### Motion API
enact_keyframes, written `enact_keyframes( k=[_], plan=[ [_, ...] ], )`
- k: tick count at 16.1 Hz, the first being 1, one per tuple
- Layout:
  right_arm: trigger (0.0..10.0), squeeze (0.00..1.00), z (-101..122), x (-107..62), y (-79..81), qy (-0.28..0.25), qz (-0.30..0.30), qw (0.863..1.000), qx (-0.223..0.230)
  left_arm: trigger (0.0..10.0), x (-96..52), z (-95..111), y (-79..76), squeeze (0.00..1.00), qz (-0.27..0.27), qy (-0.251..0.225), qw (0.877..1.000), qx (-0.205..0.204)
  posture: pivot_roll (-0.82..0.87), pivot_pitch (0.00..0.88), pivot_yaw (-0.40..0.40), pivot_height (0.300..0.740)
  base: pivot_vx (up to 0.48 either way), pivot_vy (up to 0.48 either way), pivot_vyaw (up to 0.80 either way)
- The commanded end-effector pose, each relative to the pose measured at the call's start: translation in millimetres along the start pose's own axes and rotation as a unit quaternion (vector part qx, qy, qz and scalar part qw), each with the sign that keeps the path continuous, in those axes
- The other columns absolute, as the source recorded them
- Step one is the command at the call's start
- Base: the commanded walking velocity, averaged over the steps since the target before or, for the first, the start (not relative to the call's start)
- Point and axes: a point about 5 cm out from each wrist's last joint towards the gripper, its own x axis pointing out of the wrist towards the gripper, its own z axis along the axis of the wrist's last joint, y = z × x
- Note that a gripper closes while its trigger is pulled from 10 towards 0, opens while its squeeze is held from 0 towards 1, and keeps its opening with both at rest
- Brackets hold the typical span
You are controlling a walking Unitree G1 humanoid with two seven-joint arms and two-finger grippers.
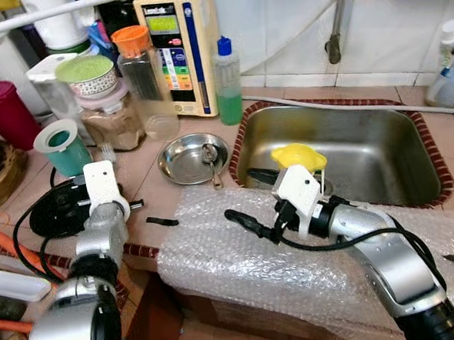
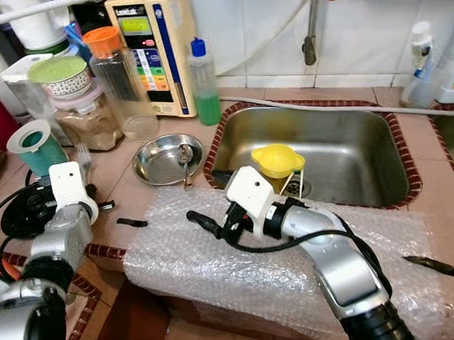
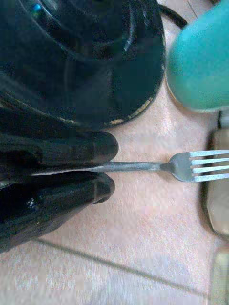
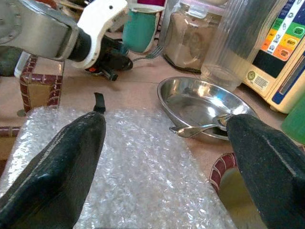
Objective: Kitchen organization
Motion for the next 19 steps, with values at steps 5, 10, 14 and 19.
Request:
enact_keyframes(
  k=[5, 10, 14, 19],
  plan=[
    [10.0, 0.00, 3.1, 3.8, -5.0, -0.007, 0.004, 1.000, -0.015, 0.0, -12.2, 13.2, -7.3, 0.00, -0.038, -0.092, 0.995, 0.011, 0.06, 0.000, 0.088, 0.740, 0.000, 0.000, 0.00],
    [10.0, 0.00, 3.9, 3.9, -20.4, -0.018, -0.050, 0.998, -0.028, 0.0, -31.3, 30.2, -34.1, 0.00, -0.126, -0.184, 0.972, 0.080, 0.06, 0.000, 0.093, 0.740, 0.000, 0.000, 0.00],
    [10.0, 0.00, 5.5, 2.3, -34.9, -0.035, -0.102, 0.994, -0.018, 0.0, -42.6, 34.2, -48.7, 0.00, -0.162, -0.212, 0.957, 0.114, 0.06, 0.000, 0.099, 0.740, 0.000, 0.000, 0.00],
    [10.0, 0.00, 3.8, 2.4, -35.9, -0.039, -0.109, 0.993, -0.020, 9.5, -17.6, 49.8, -14.9, 0.00, -0.046, -0.174, 0.979, 0.094, 0.06, 0.000, 0.100, 0.740, 0.000, 0.000, 0.00]
  ],
)
